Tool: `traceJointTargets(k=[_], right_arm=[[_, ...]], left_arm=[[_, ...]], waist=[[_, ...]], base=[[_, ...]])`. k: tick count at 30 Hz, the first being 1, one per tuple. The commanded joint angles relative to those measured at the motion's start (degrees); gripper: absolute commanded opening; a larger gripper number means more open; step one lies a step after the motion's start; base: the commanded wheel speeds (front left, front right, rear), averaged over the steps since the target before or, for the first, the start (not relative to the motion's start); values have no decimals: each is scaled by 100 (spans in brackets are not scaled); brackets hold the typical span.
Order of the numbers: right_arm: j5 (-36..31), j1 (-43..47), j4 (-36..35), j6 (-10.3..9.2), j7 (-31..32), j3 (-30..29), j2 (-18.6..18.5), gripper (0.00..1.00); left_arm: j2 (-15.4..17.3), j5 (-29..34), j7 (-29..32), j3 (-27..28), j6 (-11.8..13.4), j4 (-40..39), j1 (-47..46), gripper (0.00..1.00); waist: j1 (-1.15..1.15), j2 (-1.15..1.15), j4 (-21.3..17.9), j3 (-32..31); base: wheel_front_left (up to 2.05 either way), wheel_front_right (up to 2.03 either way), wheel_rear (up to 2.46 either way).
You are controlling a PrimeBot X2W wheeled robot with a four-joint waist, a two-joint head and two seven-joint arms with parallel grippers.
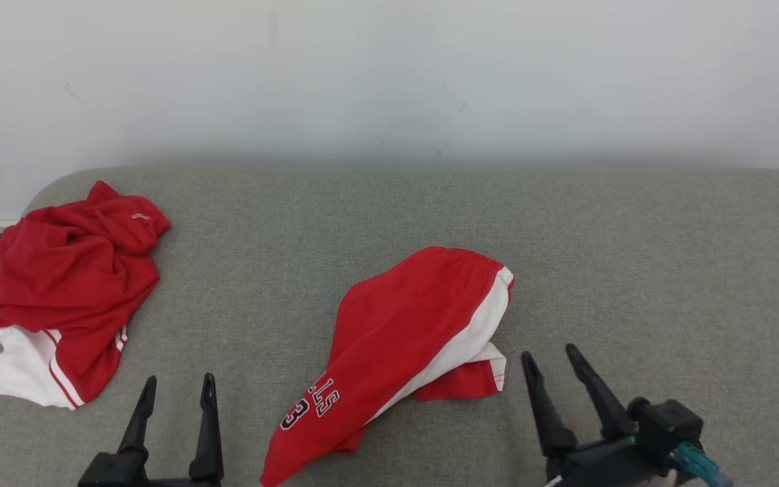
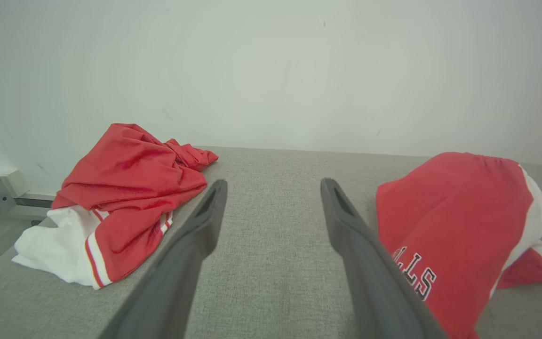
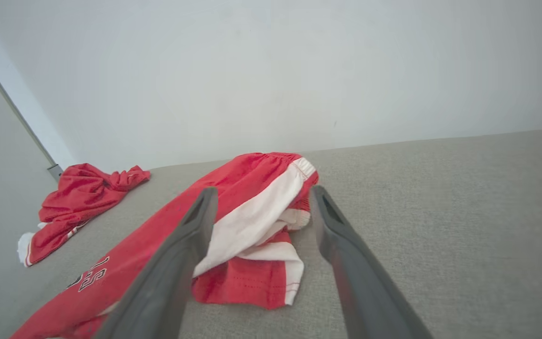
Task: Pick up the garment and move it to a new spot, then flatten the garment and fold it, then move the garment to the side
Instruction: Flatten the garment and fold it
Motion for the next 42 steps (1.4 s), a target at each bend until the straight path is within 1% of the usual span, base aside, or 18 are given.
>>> traceJointTargets(k=[1, 5, 10, 16, 20, 23, 24, 31, 32, 37, 42], right_arm=[[-128, 224, -135, -15, -1, -253, 38, 100], [-296, 668, -305, -14, 0, -785, 104, 100], [-420, 887, -376, -15, -1, -938, 163, 100], [-438, 456, -373, -14, 0, -812, 50, 100], [-406, -30, -165, -15, 42, -698, -126, 100], [-377, -485, 117, -15, 150, -577, -253, 100], [-347, -807, 335, -15, 180, -511, -288, 100], [-228, -1798, 1383, -14, 284, -334, -463, 100], [-228, -1798, 1383, -14, 284, -334, -463, 100], [-23, -2343, 2264, -15, 347, -160, -542, 100], [202, -2771, 3024, -15, 400, 81, -468, 100]], left_arm=[[6, 64, -19, 17, 24, -30, 58, 100], [17, 53, -19, 31, 5, -31, 56, 100], [25, 51, -19, 56, -30, -16, 68, 100], [7, 79, -19, 28, -36, -12, 63, 100], [-5, 98, -19, -11, -23, -44, 39, 100], [-14, 80, -19, -11, -11, -64, 2, 100], [-24, 69, -19, -30, -12, -64, -26, 100], [-57, 26, -19, -162, 16, -59, -187, 100], [-57, 26, -19, -162, 16, -59, -187, 100], [-65, 10, -19, -183, 8, 1, -328, 100], [-73, 33, -19, -200, 11, 21, -391, 100]], waist=[[1, 0, -70, -42], [1, 0, -97, -69], [1, 0, -107, -97], [1, 0, -39, -115], [1, 0, 57, -80], [1, 0, 128, -3], [1, 0, 182, 64], [1, 0, 426, 363], [1, 0, 426, 363], [1, 0, 557, 513], [1, 0, 627, 592]], base=[[0, 0, 0], [0, 0, 0], [0, 0, 0], [0, 0, 0], [0, 0, 0], [0, 0, 0], [0, 0, 0], [0, 0, 0], [0, 0, 0], [0, 0, 0], [0, 0, 0]])
